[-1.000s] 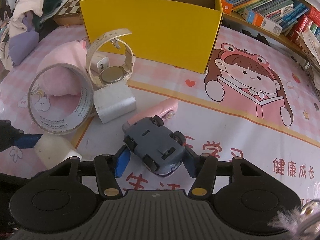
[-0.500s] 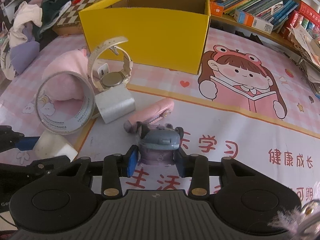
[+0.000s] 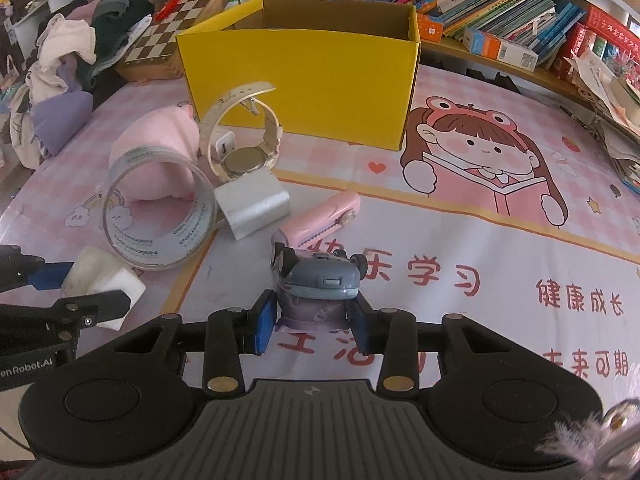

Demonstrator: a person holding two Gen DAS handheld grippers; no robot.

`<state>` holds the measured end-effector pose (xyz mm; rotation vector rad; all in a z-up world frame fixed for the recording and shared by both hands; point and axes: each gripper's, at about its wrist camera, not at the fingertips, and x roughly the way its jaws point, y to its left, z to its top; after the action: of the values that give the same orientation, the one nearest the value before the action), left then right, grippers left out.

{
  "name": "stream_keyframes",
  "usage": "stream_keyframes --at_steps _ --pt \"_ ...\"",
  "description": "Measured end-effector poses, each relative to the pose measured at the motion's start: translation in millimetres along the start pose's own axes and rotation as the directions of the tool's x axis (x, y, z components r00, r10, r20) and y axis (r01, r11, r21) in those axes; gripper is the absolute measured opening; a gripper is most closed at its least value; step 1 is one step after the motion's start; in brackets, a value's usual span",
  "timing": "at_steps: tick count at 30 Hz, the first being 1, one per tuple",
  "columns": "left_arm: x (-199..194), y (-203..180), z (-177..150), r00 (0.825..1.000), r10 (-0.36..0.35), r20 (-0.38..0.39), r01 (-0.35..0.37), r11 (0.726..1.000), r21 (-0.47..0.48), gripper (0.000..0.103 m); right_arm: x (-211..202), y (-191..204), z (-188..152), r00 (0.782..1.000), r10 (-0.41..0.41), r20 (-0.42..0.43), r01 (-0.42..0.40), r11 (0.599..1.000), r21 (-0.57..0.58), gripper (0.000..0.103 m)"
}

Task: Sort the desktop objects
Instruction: 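Lift the sponge and toy car and carry both toward the yellow box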

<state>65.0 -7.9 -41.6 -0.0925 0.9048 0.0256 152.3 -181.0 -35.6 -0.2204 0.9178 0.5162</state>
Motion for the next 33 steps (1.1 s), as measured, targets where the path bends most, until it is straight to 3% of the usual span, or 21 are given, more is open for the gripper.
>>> stream_keyframes --at_steps 33 --pt "-58.5 36.1 -13.5 0.988 -0.011 0.156 0.013 1.0 -0.006 0.037 -44.1 45.6 -23.6 0.995 -0.044 0.092 0.043 0.999 0.012 0.036"
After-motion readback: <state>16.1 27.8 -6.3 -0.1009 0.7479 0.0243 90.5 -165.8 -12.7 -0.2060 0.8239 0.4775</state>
